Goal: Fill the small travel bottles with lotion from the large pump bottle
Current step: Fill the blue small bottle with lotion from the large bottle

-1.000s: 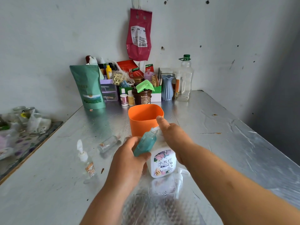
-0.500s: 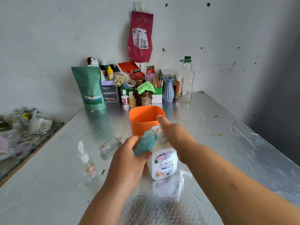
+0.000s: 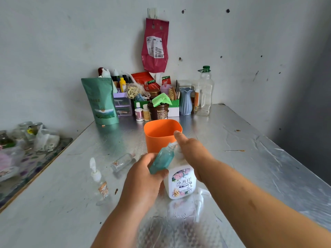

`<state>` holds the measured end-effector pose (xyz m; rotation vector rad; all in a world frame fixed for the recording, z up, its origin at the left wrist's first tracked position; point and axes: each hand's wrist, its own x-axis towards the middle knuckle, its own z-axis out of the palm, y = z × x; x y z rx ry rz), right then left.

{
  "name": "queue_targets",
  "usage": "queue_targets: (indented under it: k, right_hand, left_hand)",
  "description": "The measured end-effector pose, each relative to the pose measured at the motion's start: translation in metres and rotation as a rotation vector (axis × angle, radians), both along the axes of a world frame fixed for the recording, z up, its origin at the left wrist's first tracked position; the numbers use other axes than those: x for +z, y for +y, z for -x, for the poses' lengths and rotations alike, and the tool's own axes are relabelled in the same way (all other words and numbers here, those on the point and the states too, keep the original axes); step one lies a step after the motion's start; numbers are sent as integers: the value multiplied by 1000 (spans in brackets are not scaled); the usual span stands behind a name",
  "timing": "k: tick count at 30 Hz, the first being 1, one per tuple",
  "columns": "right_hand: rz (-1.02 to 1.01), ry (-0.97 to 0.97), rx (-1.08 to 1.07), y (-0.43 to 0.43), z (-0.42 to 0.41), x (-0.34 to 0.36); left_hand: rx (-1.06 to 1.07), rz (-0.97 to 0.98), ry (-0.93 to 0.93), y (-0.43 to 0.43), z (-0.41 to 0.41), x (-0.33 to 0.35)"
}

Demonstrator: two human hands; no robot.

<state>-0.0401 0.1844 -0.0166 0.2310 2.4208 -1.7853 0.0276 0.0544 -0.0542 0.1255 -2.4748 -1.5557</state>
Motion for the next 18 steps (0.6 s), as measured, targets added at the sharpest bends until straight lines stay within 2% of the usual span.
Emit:
queue_targets:
  k: [6, 14, 18]
  right_hand:
    - [-17, 0, 10, 0, -3, 6]
    - [-182, 69, 77, 0, 3, 6]
    - [-144, 124, 44, 1, 2, -1]
  left_hand:
    - [9, 7, 9, 1, 0, 5]
    - [-5, 3, -1, 0, 1, 4]
    - [-5, 7, -9, -1, 3, 0]
